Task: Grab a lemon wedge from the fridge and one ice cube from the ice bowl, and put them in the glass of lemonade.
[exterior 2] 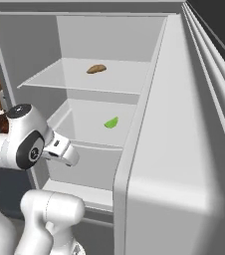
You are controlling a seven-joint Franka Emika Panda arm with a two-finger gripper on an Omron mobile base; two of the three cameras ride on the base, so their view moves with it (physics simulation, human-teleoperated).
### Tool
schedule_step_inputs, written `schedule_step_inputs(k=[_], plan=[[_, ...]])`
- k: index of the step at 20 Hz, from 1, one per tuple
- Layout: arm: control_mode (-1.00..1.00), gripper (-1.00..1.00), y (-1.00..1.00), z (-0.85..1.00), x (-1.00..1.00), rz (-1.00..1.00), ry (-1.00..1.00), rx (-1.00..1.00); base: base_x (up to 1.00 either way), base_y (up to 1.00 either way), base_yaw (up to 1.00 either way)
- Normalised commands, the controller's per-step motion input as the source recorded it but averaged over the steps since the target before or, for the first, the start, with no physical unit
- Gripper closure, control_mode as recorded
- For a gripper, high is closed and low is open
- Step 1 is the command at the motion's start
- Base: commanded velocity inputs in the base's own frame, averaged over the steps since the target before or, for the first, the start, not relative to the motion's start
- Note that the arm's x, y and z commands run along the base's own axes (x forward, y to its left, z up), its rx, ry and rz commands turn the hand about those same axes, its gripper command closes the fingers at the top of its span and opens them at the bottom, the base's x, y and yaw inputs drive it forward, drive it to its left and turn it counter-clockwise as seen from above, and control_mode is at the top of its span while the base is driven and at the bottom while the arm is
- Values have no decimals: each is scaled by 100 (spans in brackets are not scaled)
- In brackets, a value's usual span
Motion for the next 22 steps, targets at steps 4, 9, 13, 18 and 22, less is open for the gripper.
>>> schedule_step_inputs(k=[4,9,13,18,22], plan=[[-100,-100,-40,0,51,1,-6,0,0,0,0],[-100,-100,-19,0,68,0,-7,0,0,0,0],[-100,-100,0,0,73,0,-3,0,0,0,0],[-100,-100,0,-1,70,0,-3,0,0,0,0],[-100,-100,0,-4,67,0,0,0,0,0,0]])
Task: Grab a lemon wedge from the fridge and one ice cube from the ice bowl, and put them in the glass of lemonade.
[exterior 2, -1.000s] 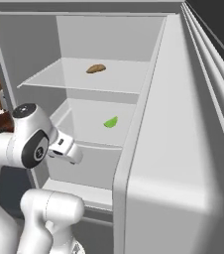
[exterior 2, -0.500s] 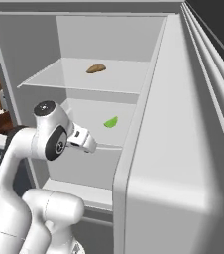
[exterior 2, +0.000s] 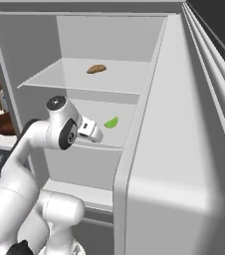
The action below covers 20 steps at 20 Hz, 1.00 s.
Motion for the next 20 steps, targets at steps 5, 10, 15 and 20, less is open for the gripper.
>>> schedule_step_inputs(k=[5,10,15,20], plan=[[-100,-100,0,-7,61,0,0,0,0,0,0],[-100,-100,0,-23,54,0,0,0,0,0,0],[-100,-100,0,-27,45,0,-1,0,0,0,0],[-100,-100,0,-24,42,0,-4,0,0,0,0]])
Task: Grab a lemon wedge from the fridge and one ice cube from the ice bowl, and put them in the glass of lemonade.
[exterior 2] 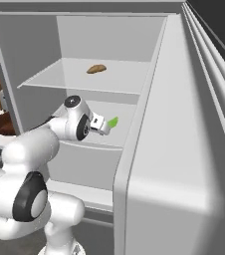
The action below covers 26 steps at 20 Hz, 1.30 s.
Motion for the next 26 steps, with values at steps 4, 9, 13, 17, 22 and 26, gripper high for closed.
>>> schedule_step_inputs(k=[4,9,13,17,22,26], plan=[[-100,-100,-1,-8,45,0,-6,0,0,0,0],[-100,-100,-14,-8,40,0,-5,0,0,0,0],[-100,-100,-25,-11,29,-1,-2,0,0,0,0],[-100,-100,-26,-11,29,-1,0,0,0,0,0],[-100,-100,-18,-3,37,-1,0,0,0,0,0],[-100,-100,-21,0,39,0,0,0,0,0,0]])
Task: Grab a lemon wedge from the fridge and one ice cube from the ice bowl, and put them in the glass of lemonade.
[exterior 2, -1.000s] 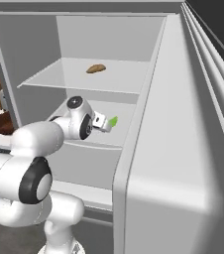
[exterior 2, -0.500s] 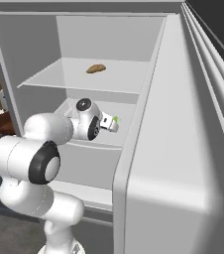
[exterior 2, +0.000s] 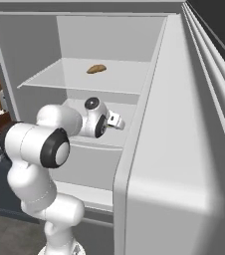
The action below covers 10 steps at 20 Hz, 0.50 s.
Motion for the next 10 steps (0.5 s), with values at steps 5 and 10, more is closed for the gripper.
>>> schedule_step_inputs(k=[5,10], plan=[[-100,-100,-23,-2,36,0,-1,0,0,0,0],[-100,-100,-10,-19,33,0,0,0,0,0,0]])
